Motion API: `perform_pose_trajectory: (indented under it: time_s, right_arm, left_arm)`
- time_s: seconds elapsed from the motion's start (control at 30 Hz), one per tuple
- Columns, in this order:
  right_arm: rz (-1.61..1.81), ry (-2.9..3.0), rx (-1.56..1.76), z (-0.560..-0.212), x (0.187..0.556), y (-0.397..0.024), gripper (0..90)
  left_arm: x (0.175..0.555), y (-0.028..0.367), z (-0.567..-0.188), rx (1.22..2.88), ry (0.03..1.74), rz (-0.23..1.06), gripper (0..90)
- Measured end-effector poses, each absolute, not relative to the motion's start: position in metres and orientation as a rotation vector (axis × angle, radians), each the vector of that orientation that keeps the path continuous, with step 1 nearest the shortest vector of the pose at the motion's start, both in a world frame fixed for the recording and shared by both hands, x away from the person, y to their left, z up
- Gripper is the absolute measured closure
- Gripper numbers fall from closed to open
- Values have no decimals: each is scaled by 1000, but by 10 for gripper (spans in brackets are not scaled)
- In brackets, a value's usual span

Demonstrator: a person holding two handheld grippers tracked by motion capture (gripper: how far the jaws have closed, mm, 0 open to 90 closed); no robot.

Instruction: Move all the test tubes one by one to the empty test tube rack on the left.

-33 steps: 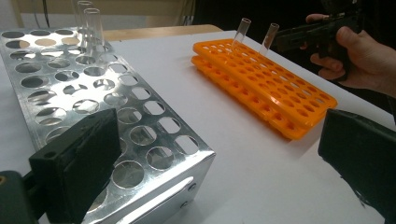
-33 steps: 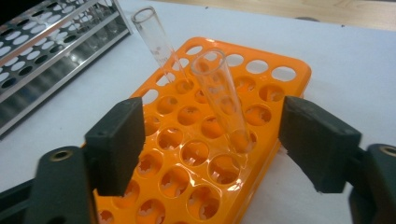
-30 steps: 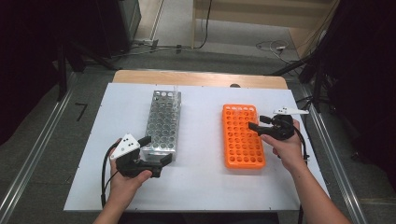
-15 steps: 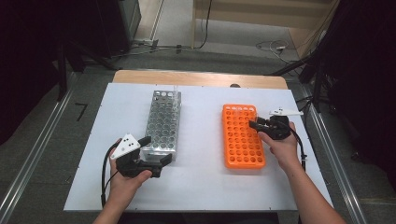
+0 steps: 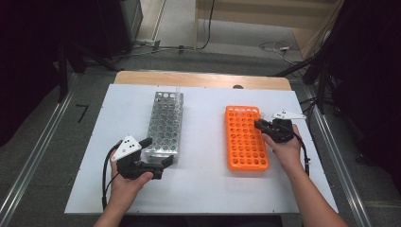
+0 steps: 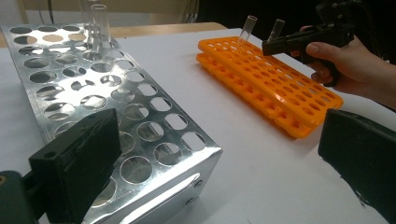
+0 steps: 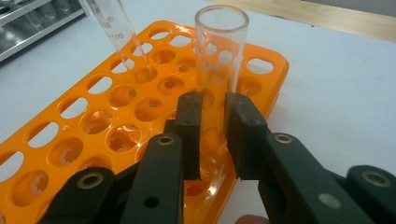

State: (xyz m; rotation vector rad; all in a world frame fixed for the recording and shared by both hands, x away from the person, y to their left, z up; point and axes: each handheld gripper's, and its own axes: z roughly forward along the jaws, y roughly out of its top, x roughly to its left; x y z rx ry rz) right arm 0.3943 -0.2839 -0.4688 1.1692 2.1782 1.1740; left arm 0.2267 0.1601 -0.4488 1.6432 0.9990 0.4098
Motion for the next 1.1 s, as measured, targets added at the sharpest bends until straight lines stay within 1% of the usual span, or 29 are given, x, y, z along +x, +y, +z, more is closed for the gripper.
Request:
perform_pose_trajectory:
  time_s: [0.27, 0.63, 1.1]
  right_arm:
    - [1184, 2162, 1149, -466, 393, -285, 739]
    - [1244, 2117, 1132, -452, 387, -291, 739]
    - [1329, 2095, 1103, -424, 361, -291, 738]
  left_arm:
    - [227, 160, -449, 1641, 997, 410, 0]
    - [226, 159, -448, 1646, 992, 414, 0]
    - [225, 156, -446, 1656, 977, 424, 0]
